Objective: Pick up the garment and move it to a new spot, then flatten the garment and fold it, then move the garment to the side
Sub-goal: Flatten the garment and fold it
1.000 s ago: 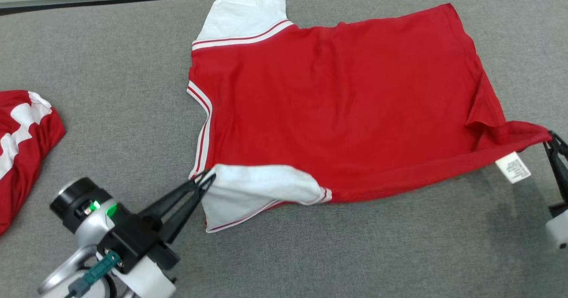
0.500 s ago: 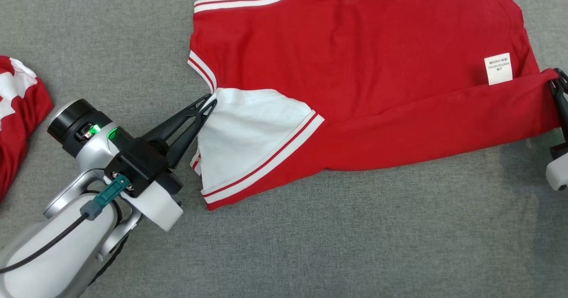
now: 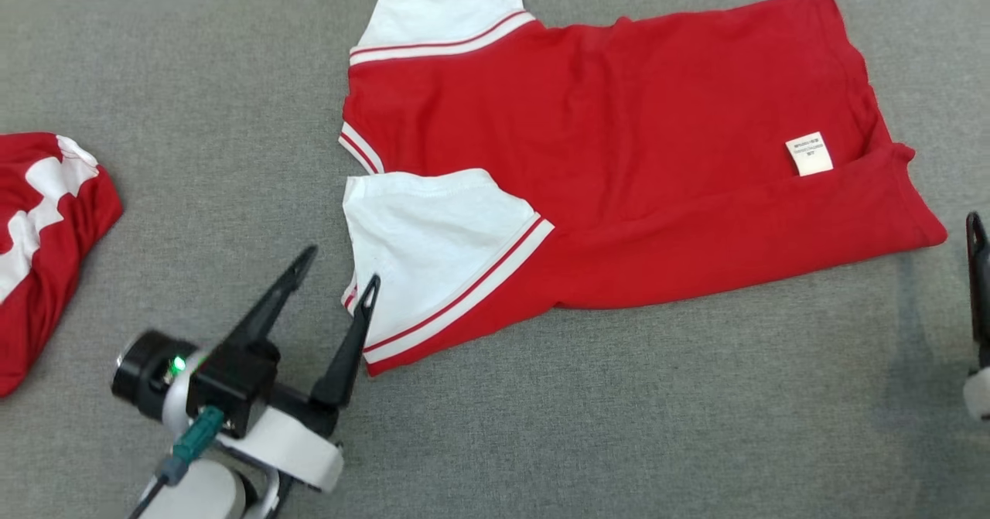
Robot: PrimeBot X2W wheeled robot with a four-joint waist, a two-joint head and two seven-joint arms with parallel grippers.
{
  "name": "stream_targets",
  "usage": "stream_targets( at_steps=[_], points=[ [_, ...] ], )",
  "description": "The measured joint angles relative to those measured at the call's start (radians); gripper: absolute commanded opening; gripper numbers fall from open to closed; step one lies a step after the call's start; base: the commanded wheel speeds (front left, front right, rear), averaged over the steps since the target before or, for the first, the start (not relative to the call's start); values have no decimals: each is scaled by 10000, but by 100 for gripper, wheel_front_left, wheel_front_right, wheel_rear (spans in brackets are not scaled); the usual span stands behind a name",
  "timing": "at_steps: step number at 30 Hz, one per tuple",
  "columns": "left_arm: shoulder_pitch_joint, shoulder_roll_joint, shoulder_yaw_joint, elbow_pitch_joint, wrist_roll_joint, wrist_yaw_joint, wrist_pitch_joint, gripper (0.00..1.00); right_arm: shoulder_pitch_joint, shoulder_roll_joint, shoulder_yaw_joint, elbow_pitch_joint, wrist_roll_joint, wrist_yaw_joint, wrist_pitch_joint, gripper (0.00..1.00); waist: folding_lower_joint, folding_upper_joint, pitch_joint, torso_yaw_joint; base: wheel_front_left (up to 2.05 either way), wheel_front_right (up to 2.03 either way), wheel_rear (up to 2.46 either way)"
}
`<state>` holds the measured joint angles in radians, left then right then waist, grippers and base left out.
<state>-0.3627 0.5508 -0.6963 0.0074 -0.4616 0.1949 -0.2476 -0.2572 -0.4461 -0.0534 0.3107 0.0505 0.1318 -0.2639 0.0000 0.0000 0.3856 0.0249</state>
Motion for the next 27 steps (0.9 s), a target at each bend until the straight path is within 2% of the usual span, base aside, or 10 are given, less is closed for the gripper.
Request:
stream_targets(
  at_steps=[3,7,13,19,20,21,22,23,27],
  points=[
    [1178,-349,127,-196,-583,311,-69,100,912,487,-389,-75,-29,0,2,100,0,0,-373,-29,0,0,0],
    [2221,-825,157,140,-1189,387,-113,100,1528,1076,-380,6,-17,0,0,100,0,0,-898,-22,0,0,0],
    [2224,-1131,-378,1200,-1609,-311,516,100,1516,1409,25,82,-4,0,2,100,0,0,-1075,-36,0,0,0],
    [1528,-1289,-451,2080,-1565,-662,508,100,1235,1360,328,213,21,0,0,100,0,0,-973,-139,0,0,0],
    [1478,-1304,-456,2174,-1561,-721,481,76,1223,1338,364,226,33,0,0,100,0,0,-955,-150,0,0,0],
    [1446,-1315,-477,2265,-1557,-755,462,44,1206,1315,397,270,46,0,2,100,0,0,-931,-161,0,0,0],
    [1398,-1306,-533,2351,-1526,-802,493,7,1174,1285,435,322,90,0,0,100,0,0,-897,-174,0,0,0],
    [1332,-1296,-560,2412,-1501,-811,527,0,1121,1250,504,393,119,0,2,100,0,0,-859,-187,0,0,0],
    [1254,-1267,-458,2479,-1584,-892,451,0,627,1193,842,943,729,0,0,100,0,0,-679,-224,0,0,0]
  ],
)
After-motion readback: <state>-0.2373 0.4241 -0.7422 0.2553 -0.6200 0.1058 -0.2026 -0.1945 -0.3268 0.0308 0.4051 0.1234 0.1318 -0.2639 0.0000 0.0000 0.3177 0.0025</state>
